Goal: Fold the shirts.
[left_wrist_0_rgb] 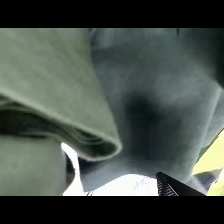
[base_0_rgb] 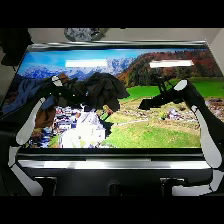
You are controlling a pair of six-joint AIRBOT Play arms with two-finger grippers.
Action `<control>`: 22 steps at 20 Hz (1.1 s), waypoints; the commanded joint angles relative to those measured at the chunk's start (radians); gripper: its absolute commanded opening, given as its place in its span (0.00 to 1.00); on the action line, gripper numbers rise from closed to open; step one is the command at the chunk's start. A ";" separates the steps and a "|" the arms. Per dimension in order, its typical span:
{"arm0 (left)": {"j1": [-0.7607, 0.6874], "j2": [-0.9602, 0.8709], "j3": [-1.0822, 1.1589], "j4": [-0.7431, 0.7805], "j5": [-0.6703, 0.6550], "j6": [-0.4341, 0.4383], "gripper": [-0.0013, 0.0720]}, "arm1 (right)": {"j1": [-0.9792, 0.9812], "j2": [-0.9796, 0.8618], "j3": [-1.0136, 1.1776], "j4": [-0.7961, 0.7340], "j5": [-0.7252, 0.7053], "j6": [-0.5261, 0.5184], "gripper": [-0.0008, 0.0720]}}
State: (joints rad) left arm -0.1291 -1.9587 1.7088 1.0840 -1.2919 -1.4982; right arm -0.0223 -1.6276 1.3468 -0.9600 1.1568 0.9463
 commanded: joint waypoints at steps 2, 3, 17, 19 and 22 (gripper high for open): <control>-0.022 -0.017 -0.028 0.006 0.089 0.007 0.88 | 0.001 -0.023 0.000 0.039 0.000 0.000 0.93; -0.027 -0.017 -0.028 0.005 0.105 0.006 0.75 | 0.001 -0.031 0.000 0.074 -0.005 -0.001 0.93; -0.029 0.057 -0.027 0.007 0.114 0.034 0.05 | 0.056 -0.415 0.324 0.398 0.110 -0.010 0.92; -0.030 0.062 -0.027 0.007 0.114 0.036 0.05 | 0.089 -0.435 0.327 0.399 0.119 -0.011 0.92; -0.030 0.073 -0.027 0.007 0.114 0.056 0.05 | 0.117 -0.449 0.327 0.399 0.106 -0.011 0.92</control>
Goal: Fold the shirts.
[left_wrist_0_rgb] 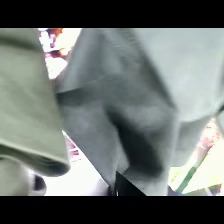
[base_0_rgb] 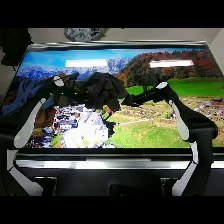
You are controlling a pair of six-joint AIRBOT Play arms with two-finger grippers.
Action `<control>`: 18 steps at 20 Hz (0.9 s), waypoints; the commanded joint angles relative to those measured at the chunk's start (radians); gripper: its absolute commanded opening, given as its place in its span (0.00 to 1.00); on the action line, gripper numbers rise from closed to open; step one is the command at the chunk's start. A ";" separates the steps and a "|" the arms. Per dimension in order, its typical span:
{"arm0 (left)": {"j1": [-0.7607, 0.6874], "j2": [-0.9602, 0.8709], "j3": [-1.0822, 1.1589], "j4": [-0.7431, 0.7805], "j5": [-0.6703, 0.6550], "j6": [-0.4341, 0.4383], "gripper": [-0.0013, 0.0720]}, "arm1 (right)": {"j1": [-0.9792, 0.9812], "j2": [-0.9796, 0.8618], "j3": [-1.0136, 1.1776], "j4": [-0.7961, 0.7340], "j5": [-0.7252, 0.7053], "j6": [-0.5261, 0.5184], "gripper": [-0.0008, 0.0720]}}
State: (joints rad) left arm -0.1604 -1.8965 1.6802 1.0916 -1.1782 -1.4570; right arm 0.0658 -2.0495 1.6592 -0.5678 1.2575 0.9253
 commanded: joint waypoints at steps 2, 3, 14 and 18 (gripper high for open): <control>0.001 0.021 0.001 -0.001 0.001 0.022 0.05 | 0.029 -0.043 0.014 0.017 -0.005 0.020 0.88; 0.001 0.025 0.001 -0.001 0.001 0.022 0.05 | 0.029 -0.056 0.015 0.040 0.002 0.023 0.86; 0.001 0.033 0.001 -0.004 0.001 0.045 0.05 | 0.040 -0.114 0.018 0.146 -0.014 0.005 0.35; 0.001 0.033 0.001 -0.005 0.001 0.063 0.05 | 0.039 -0.117 0.018 0.148 -0.005 -0.018 0.08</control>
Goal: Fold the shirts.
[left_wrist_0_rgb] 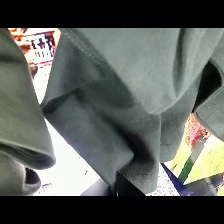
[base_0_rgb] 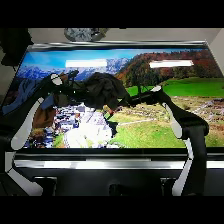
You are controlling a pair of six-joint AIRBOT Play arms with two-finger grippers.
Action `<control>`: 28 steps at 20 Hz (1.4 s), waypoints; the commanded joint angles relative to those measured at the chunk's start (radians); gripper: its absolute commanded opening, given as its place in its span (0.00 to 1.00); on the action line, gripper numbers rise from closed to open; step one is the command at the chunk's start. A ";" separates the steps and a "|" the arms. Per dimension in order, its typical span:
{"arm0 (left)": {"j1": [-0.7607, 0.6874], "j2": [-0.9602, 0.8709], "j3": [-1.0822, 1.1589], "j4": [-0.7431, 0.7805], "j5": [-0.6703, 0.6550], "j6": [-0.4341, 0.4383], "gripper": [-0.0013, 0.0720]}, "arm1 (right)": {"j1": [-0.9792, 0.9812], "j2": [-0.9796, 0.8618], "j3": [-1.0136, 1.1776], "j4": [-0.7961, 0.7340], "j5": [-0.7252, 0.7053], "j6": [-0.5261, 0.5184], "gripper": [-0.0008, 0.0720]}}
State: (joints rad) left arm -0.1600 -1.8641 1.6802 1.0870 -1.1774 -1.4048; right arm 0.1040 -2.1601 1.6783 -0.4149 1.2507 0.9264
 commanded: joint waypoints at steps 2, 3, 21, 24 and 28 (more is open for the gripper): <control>0.000 0.002 0.001 0.000 0.000 0.023 0.05 | -0.002 -0.003 0.000 -0.004 0.011 -0.046 0.07; 0.001 0.008 0.001 0.001 0.000 0.037 0.05 | -0.006 0.002 0.010 -0.005 0.039 -0.066 0.07; 0.076 0.997 0.350 0.273 0.290 -0.308 0.05 | -0.367 1.353 0.207 -0.626 -0.261 -0.133 0.07; 0.076 1.020 0.350 0.275 0.269 -0.309 0.05 | -0.367 1.415 0.207 -0.710 -0.269 -0.117 0.07; 0.076 0.978 0.340 0.280 0.124 -0.304 0.05 | -0.367 1.391 0.206 -0.804 -0.123 -0.098 0.07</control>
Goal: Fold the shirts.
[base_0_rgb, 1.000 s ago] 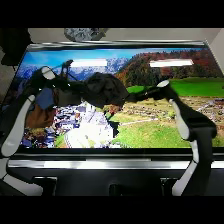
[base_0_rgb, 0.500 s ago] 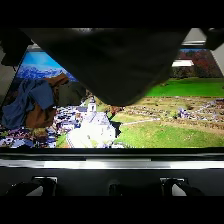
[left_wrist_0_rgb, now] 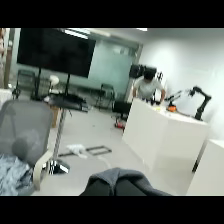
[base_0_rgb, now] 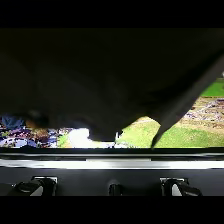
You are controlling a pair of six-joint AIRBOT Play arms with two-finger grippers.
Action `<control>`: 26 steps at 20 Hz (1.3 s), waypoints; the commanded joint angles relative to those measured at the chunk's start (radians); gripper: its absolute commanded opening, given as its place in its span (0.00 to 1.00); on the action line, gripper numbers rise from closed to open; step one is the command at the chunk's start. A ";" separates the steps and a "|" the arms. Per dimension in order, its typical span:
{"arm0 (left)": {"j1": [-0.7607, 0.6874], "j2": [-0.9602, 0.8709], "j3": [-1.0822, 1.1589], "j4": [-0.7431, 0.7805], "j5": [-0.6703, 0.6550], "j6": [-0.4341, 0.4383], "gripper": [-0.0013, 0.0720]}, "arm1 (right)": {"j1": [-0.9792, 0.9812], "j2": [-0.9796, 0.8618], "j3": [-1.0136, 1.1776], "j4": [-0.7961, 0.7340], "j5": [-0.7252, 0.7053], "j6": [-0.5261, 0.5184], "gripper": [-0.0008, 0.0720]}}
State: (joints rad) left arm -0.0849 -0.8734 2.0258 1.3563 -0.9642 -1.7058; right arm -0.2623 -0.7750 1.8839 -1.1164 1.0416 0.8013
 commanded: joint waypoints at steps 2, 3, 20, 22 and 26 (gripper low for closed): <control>0.000 -0.056 -0.063 0.034 -0.094 0.007 0.05 | -0.001 -0.078 0.000 -0.137 0.217 0.057 0.07; 0.000 -0.091 -0.096 0.061 -0.077 0.007 0.05 | -0.001 -0.134 0.000 -0.132 0.257 0.060 0.07; -0.060 -0.943 -0.156 -0.040 0.033 0.006 0.05 | 0.038 -1.120 0.000 0.188 0.072 0.285 0.08; -0.074 -0.941 -0.152 -0.040 -0.027 0.006 0.21 | 0.048 -1.107 0.002 0.203 0.078 0.284 0.29; -0.006 -0.897 -0.061 -0.024 -0.442 0.083 0.77 | -0.054 -0.951 0.001 0.112 0.234 0.149 0.80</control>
State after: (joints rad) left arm -0.1238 -1.7863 1.9217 1.3357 -1.1183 -1.6775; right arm -0.2630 -1.7988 1.8843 -0.9417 1.1675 1.0241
